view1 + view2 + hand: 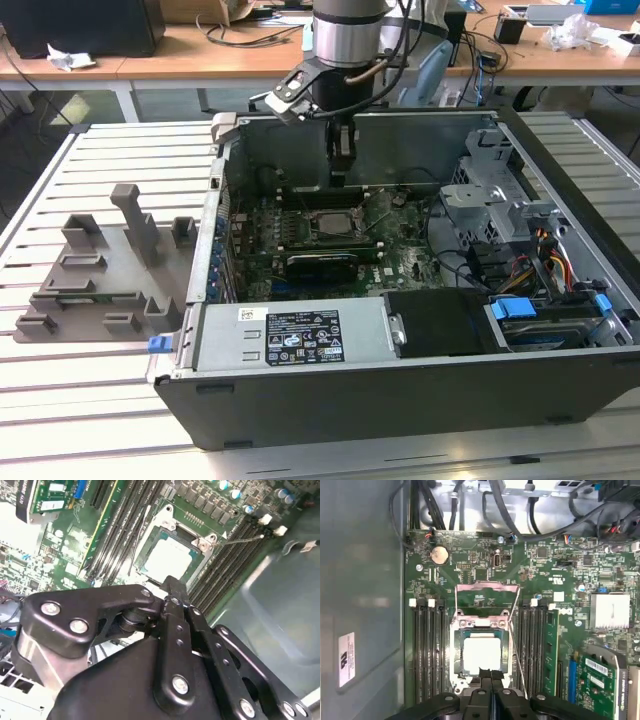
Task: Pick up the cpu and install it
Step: 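Place the cpu into insertion slot, then close the cpu cover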
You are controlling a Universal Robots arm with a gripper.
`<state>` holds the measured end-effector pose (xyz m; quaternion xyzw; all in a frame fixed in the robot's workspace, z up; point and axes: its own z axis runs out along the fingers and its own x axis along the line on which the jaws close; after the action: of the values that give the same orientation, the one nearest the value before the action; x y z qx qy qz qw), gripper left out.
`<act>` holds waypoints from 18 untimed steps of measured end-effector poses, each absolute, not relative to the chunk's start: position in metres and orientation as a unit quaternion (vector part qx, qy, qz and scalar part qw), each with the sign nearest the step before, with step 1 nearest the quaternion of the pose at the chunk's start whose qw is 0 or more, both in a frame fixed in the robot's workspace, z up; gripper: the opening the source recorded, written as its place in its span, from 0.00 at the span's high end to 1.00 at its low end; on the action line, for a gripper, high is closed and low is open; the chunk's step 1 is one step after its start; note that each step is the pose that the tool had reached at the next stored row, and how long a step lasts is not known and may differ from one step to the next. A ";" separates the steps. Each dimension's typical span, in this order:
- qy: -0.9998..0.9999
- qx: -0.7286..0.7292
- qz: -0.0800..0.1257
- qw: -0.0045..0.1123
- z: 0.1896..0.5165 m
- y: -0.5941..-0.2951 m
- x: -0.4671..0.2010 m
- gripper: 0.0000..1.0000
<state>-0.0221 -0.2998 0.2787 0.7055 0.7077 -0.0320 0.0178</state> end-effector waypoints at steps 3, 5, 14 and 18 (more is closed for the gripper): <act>0.708 0.706 -0.013 -0.001 0.279 -0.301 -0.022 0.89; 0.708 0.706 -0.013 -0.001 0.279 -0.301 -0.022 0.89; 0.708 0.706 -0.013 -0.001 0.279 -0.301 -0.022 0.89; 0.708 0.706 -0.013 -0.001 0.279 -0.301 -0.022 0.89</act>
<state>-0.0222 -0.3012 0.2791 0.7058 0.7083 -0.0132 -0.0011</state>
